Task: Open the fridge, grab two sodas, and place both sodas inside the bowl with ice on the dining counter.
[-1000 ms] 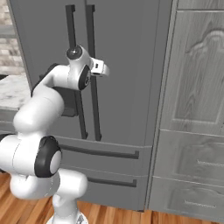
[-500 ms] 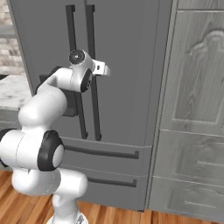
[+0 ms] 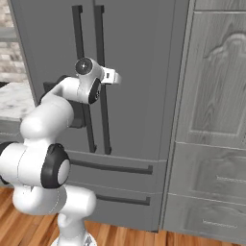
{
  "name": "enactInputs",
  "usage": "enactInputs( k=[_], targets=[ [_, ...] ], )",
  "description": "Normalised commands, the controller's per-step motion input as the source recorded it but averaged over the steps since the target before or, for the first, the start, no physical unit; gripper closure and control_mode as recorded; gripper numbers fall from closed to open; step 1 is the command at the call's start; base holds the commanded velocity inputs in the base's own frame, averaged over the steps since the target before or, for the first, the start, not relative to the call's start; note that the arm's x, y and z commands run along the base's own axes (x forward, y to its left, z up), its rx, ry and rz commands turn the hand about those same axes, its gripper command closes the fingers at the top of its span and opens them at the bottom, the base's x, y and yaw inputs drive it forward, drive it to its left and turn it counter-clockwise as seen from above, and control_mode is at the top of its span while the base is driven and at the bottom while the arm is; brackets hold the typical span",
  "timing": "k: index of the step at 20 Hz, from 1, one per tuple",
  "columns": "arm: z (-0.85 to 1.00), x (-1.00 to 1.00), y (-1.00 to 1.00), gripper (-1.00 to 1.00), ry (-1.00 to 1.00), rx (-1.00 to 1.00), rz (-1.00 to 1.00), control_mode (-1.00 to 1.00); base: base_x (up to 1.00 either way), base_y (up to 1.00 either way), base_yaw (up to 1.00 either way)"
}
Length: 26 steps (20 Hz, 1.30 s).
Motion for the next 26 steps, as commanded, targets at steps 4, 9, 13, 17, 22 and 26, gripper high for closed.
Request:
enactInputs(
  k=[4, 9, 13, 17, 22, 26],
  targets=[
    [0.02, 0.03, 0.02, 1.0, 0.0, -0.01, -0.03, -1.0, 0.0, 0.0, 0.0],
    [0.14, -0.46, -0.12, 1.0, 0.0, 0.0, -0.09, -1.0, 0.0, 0.0, 0.0],
    [0.31, -0.97, -0.39, 1.0, 0.0, 0.0, -0.08, -1.0, 0.0, 0.0, 0.0],
    [0.26, -1.0, -0.42, 1.0, 0.0, 0.01, -0.09, -1.0, 0.0, 0.0, 0.0],
    [0.26, -1.0, -0.48, 1.0, 0.0, 0.03, -0.07, -1.0, 0.0, 0.0, 0.0],
    [0.35, -1.0, -0.46, 1.0, 0.0, 0.01, -0.03, -1.0, 0.0, 0.0, 0.0]
  ],
)
